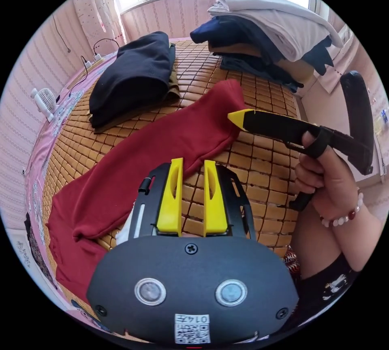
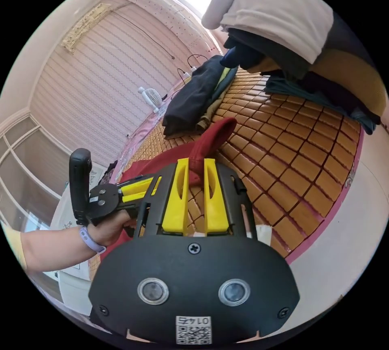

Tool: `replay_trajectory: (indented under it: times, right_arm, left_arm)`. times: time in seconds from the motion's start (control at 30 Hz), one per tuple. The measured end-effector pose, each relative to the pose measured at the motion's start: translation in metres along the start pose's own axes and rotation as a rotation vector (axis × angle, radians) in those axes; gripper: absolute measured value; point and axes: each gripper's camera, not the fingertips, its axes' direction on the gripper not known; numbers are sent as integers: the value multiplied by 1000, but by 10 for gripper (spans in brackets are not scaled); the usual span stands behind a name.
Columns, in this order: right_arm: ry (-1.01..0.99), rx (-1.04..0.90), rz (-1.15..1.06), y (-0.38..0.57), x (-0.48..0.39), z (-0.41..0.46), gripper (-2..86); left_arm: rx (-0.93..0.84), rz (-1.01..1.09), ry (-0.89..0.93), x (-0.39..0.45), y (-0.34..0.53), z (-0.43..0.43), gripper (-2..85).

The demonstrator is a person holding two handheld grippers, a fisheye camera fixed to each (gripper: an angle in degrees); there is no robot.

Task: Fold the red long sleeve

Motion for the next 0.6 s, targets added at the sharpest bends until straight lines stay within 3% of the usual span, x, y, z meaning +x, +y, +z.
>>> replay_trajectory:
  times: [0.07, 0.17, 0.33, 0.53, 0.6]
  right_arm:
    - [-65, 12, -68, 5, -12, -3, 63]
    - [-13, 77, -225, 19, -52, -13, 62]
    - [-215, 239, -432, 34, -136, -41, 61]
    - [-623, 139, -804, 25, -287, -51, 63]
    - [-784, -69, -960, 48, -337, -40, 65]
  left_arm:
    - [3, -60, -12, -4, 6, -5, 27]
    - [104, -186, 51, -24, 25, -35, 13]
    - [402, -404, 54, -68, 90, -120, 13]
    - [700, -494, -81, -87, 203, -223, 46]
    - [692, -537, -105, -88, 250, -238, 48]
